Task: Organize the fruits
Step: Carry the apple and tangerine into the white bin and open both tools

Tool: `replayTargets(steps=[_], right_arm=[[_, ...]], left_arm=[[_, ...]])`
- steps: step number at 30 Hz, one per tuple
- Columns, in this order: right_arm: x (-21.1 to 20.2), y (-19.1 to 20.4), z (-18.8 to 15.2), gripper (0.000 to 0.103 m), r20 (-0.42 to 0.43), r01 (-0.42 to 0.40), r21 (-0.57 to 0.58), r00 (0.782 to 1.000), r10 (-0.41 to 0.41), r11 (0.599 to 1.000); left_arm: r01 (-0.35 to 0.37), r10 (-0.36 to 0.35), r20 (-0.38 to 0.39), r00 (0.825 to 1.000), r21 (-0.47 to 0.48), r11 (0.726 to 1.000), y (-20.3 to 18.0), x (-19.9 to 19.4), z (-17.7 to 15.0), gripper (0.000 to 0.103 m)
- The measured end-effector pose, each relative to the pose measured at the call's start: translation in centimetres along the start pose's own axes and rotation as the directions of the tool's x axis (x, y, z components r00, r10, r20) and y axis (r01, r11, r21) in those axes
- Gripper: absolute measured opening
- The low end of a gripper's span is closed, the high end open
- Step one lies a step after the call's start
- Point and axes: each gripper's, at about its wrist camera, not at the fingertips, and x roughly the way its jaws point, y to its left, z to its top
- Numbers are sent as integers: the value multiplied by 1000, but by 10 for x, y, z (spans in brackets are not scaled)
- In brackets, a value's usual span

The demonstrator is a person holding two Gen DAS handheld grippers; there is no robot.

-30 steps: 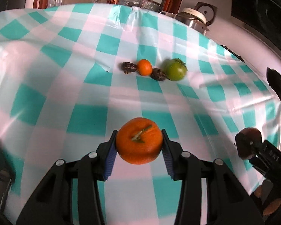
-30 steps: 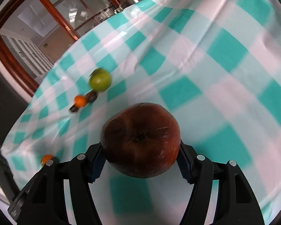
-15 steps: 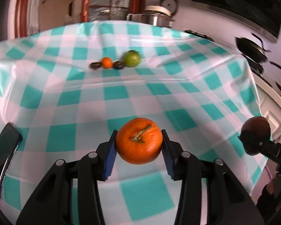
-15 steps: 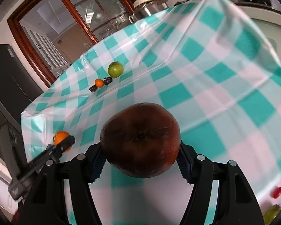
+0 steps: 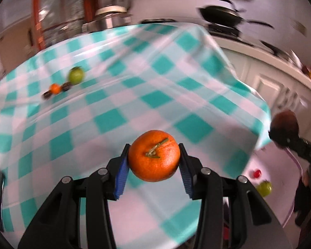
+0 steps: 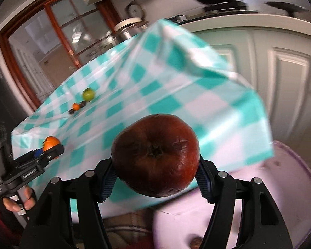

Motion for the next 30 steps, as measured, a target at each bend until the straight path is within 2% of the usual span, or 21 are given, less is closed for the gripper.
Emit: replayTargets(steps=[4, 7, 9, 12, 13, 15, 17, 19, 21, 23, 28, 30], right_arm=[[-19, -45, -11, 65, 8, 101, 31, 995, -101, 994], [-23, -73, -25, 65, -25, 208, 24, 978, -207, 978], [-21, -91, -34, 65, -63, 257, 29, 965, -255, 966], [-9, -116, -48, 65, -142, 318, 35, 940, -311, 947], [-6, -122, -51, 65, -161, 335, 32, 932, -326, 942], [2, -133, -59, 65, -207, 389, 7, 902, -379, 921], [4, -145, -67, 65, -249, 418, -14, 878, -408, 908], [6, -161, -74, 65, -296, 428, 5, 864, -407, 904], [10, -174, -79, 65, -338, 448, 16, 844, -417, 894], [15, -188, -82, 65, -395, 491, 5, 801, -450, 871], [31, -201, -90, 65, -491, 539, -89, 708, -507, 838], [37, -205, -94, 65, -520, 545, -106, 682, -514, 832]], left_arm=[[124, -121, -24, 992, 132, 984, -57, 2, -2, 45], [208, -198, -66, 978, 245, 947, -104, 7, -10, 45], [257, -235, -106, 966, 313, 914, -132, 12, -20, 45], [363, -300, -215, 929, 387, 848, -178, 27, -38, 45], [379, -304, -241, 922, 402, 833, -188, 33, -42, 45], [407, -301, -294, 907, 429, 807, -206, 45, -52, 45], [451, -302, -369, 879, 438, 778, -219, 62, -63, 45], [498, -297, -449, 843, 441, 747, -234, 80, -74, 45], [551, -299, -524, 798, 431, 715, -247, 97, -84, 45], [607, -292, -601, 744, 425, 671, -265, 114, -101, 45], [664, -230, -692, 684, 460, 590, -298, 137, -139, 45], [673, -205, -709, 675, 478, 565, -304, 137, -154, 45]])
